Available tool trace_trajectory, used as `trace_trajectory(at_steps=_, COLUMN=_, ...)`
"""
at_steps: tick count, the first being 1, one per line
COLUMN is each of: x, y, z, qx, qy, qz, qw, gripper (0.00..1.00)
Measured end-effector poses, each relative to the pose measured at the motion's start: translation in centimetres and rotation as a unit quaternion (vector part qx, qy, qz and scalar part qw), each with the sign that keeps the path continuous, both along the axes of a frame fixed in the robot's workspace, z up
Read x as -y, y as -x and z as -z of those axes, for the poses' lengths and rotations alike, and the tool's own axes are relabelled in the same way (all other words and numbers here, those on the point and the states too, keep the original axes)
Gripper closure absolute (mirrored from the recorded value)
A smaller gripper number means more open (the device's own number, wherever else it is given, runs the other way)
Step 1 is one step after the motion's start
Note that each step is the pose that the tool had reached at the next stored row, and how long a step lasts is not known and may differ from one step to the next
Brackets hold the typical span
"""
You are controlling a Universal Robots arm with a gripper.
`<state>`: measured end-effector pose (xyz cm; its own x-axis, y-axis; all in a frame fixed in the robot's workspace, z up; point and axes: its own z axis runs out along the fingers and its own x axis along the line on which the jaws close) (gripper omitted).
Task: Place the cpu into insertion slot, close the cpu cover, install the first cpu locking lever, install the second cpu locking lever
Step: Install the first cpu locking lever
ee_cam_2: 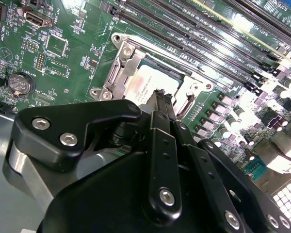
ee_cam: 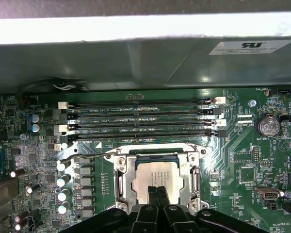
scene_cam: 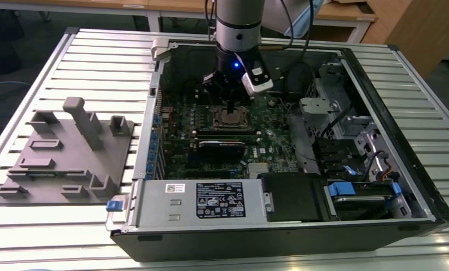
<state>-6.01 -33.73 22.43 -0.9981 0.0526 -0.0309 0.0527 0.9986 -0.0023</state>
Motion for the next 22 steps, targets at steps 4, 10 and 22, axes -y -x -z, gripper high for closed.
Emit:
trace_trajectory(at_steps=4, x=0.01, y=0.2, z=-0.01, qx=0.0007, qy=0.0001, qz=0.0, qw=1.0, gripper=0.89)
trace_trajectory(at_steps=10, x=0.0, y=0.96, z=0.0, qx=0.0051, qy=0.0, qz=0.0, qw=0.99999, gripper=0.89)
trace_trajectory(at_steps=22, x=0.0, y=2.54, z=0.01, qx=0.013, qy=0.0, qz=0.0, qw=0.99992, gripper=0.89)
